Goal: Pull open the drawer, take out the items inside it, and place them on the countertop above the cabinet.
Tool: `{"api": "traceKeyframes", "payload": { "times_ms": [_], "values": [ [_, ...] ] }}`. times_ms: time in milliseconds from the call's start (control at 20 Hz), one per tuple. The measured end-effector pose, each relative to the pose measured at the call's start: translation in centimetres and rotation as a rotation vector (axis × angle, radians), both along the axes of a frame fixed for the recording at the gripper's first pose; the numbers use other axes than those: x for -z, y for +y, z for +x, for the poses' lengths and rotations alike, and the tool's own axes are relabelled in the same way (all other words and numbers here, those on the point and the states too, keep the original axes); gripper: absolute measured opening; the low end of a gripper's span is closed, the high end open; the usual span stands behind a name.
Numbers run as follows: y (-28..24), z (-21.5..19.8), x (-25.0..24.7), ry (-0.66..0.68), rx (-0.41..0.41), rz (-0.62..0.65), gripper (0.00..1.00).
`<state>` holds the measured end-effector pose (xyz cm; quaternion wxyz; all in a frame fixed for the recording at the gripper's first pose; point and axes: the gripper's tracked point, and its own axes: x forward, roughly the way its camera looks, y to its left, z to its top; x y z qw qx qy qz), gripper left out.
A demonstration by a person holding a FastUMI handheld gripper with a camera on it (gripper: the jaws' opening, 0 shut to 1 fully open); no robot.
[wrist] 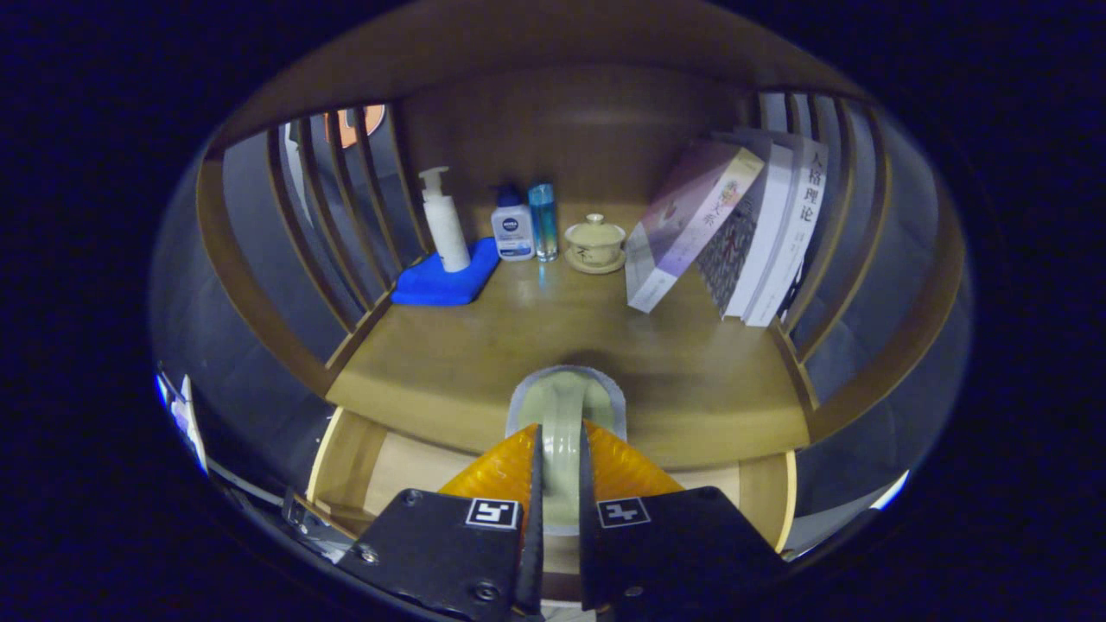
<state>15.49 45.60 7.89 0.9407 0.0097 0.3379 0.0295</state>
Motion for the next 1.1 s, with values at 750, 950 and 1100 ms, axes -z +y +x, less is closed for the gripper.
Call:
{"api": "traceKeyframes", "payload": {
  "times_ms": [750,950,1100],
  "values": [
    [1.5,9.3,2.5,0.046,0.01,-0.032,0.2],
    [0.9,9.6,2.8,0.049,0.043,-0.036,0.31],
    [0.9,9.1,2.3,0.025,0.045,-0.022,0.47]
  ]
}}
